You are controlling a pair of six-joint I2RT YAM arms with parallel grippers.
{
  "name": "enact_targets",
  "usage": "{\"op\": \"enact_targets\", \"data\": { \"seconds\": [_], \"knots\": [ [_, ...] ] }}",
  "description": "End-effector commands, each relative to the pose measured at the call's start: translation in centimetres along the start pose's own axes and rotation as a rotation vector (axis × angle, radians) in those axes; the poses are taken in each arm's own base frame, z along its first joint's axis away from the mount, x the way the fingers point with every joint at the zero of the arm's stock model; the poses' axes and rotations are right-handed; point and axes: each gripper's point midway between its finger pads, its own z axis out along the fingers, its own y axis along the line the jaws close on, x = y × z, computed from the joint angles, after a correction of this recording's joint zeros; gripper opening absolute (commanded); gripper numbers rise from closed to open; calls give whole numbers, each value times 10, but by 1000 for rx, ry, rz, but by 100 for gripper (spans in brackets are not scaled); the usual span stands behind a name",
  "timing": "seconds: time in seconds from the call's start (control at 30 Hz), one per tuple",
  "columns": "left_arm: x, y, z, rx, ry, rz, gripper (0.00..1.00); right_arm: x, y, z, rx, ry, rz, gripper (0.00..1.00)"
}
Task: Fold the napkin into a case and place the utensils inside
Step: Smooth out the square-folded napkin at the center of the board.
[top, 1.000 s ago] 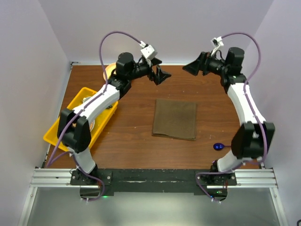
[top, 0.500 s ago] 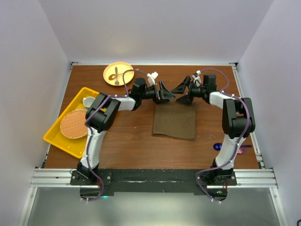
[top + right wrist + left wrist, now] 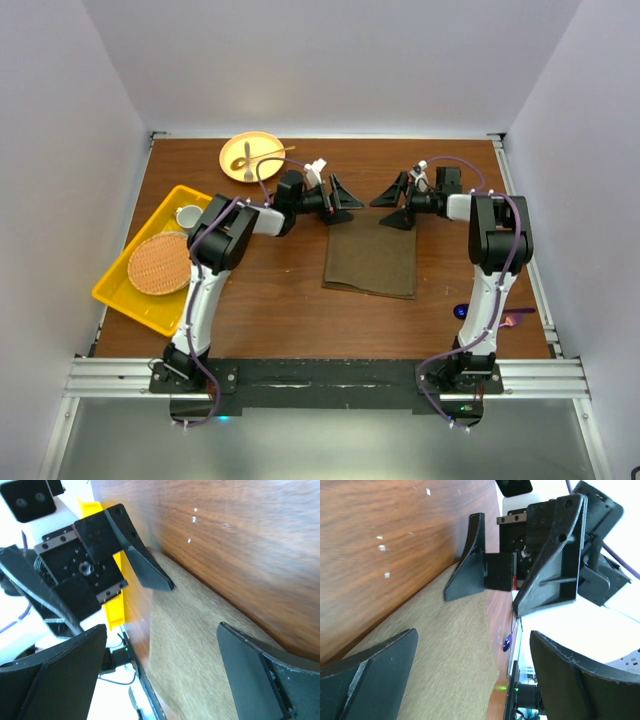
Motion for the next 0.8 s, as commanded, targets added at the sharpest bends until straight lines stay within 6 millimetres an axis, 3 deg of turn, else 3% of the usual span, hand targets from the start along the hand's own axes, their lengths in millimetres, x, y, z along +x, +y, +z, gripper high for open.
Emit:
{"op": "enact_targets", "data": {
  "seconds": [0.0, 0.07, 0.13, 0.2, 0.3, 0.33, 0.37, 0.4, 0.43, 0.47, 0.5, 0.53, 0.57, 0.6, 0.67, 0.73, 0.77],
  "knots": [
    [-8, 23, -22, -62, -21, -7, 100, -5, -60, -17, 147, -9, 6, 98],
    [-12, 14, -30, -31, -11, 25, 100, -7, -51, -20, 130, 1, -10, 98],
    [-17, -12, -35, 7, 3, 127, 100, -10, -38, -21, 103, -2, -24, 98],
    [-11, -42, -40, 47, 49, 227, 100, -13, -15, -24, 60, -6, -41, 98],
    [9, -70, -49, 64, 132, 368, 100, -11, 23, -33, 0, -3, -81, 98],
    [9, -76, -48, 42, 139, 442, 100, -5, 30, -36, -3, 15, -91, 98],
    [9, -71, -50, 17, 160, 669, 100, -2, 41, -40, -28, 32, -114, 98],
    [28, -76, -55, -20, 232, 723, 100, -1, 53, -48, -33, 31, -150, 98],
    [31, -72, -59, -58, 249, 817, 100, 11, 50, -53, -7, 70, -180, 98],
    [39, -76, -69, -71, 291, 989, 100, 11, 55, -59, 9, 75, -236, 98],
    [51, -62, -77, -107, 312, 1032, 100, 11, 52, -64, 64, 74, -292, 98],
    [50, -58, -81, -159, 304, 1102, 98, 18, 46, -71, 99, 112, -383, 98],
    [56, -73, -82, -129, 303, 1255, 96, 19, 40, -73, 121, 124, -429, 98],
    [71, -62, -86, -140, 335, 1302, 94, 18, 33, -75, 151, 132, -459, 98],
    [90, -64, -82, -106, 388, 1446, 85, 18, 22, -70, 157, 154, -501, 86],
    [103, -65, -77, -57, 425, 1459, 79, 15, 4, -63, 185, 170, -489, 73],
    [113, -56, -73, -47, 464, 1429, 66, 14, -4, -60, 199, 178, -483, 58]
  ]
}}
